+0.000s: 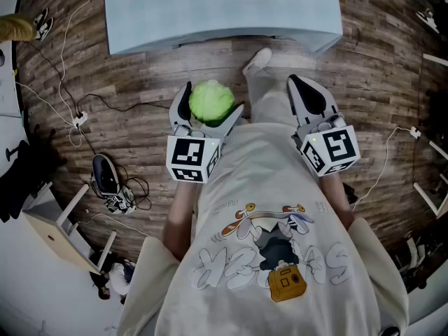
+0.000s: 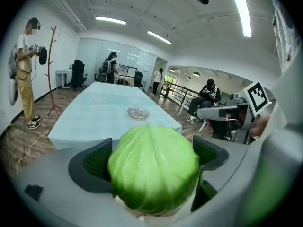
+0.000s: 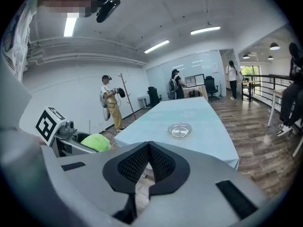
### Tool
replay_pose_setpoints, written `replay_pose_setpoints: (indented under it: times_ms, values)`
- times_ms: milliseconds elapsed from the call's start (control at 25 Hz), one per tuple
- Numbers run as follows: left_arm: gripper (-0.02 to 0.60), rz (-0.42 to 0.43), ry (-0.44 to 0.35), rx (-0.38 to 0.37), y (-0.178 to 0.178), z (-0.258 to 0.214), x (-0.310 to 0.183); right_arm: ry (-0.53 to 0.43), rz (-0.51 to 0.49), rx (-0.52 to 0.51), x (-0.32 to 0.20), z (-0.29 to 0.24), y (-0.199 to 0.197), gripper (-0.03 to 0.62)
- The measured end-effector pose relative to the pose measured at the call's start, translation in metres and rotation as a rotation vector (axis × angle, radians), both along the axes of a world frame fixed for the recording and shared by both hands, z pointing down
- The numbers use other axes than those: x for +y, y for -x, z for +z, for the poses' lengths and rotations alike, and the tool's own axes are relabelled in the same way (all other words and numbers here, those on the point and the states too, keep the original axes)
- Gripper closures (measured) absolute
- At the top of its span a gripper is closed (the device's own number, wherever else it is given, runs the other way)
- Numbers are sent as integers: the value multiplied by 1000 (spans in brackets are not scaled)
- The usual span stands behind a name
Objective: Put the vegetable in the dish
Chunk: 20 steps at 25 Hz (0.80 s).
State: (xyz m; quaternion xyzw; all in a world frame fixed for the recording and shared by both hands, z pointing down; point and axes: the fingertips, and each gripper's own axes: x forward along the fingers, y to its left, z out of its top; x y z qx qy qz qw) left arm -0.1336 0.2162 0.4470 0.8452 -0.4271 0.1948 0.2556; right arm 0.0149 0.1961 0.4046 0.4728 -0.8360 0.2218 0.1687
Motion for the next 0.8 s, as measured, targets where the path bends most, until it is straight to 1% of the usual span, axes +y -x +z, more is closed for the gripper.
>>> replay_pose_setpoints:
  times_ms: [120,200,320,400,520,600,720,800]
  values:
    - [48,-17,-28,22,21,-14,38,-16,-18,12,51,-1,37,576]
    - [49,-6,-36,28,30,-23,69,-3,-32,14,89,-1,58,576]
    - [48,-13,-40,42,42,-33,112,-20,-88,58,127,-11,74,576]
    - [48,-34,-41,48,45,-37,127,-42,-91,64,131,-21,69,576]
    - [48,-60,-43,40,38,-42,136,-51,-48,19,131,-31,51,576]
    - [48,-75,-47,49,29,-48,136,-57,-35,-16,133,-38,40,575]
    - [49,-74,-55,53,9,-53,135,-71,-41,-29,142,-43,24,576]
    - [49,-61,-51,51,-14,-54,139,-79,-42,-23,152,-43,4,575]
